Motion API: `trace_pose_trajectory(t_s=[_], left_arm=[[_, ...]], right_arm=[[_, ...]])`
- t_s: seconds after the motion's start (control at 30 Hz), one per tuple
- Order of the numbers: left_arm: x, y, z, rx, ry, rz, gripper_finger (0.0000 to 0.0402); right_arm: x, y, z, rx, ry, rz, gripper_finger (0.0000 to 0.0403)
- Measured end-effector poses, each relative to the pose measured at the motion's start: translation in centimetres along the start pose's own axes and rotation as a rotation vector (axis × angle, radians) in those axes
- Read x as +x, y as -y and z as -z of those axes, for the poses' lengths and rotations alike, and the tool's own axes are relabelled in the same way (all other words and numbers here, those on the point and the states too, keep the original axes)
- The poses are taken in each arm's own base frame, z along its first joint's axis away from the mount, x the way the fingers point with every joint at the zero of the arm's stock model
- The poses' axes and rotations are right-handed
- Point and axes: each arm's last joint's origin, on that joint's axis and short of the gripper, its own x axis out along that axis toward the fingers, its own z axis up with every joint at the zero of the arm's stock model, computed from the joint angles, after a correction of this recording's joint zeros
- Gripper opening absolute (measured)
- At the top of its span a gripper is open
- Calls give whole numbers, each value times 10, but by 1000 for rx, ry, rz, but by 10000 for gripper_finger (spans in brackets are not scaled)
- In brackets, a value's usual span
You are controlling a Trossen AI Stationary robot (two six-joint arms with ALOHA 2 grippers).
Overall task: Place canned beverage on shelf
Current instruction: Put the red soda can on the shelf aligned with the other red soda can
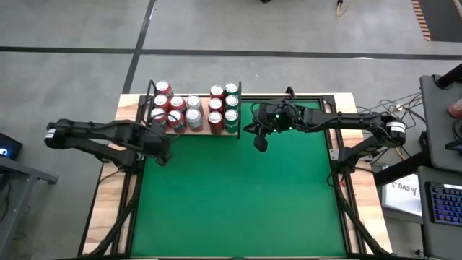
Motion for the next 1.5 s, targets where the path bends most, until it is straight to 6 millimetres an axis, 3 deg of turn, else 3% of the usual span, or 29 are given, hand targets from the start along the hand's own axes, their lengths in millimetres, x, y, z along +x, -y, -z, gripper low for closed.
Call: trace_pose_trajectory(t_s=[0.23, 0.53, 0.8, 1.23, 1.5], left_arm=[[6, 6, -4, 11, 27, -63, 0], [10, 9, -8, -68, 69, -117, 18], [10, 7, -10, -156, 112, -139, 91], [13, 9, -18, -149, 291, -269, 276], [13, 10, -22, -136, 391, -307, 298]], right_arm=[[1, 0, 2, -22, -5, -1, 13], [13, -13, 28, -92, 40, -39, 13], [20, -25, 50, -144, 87, -74, 13], [21, -25, 60, -143, 76, -77, 13], [21, -25, 58, -144, 89, -78, 13]])
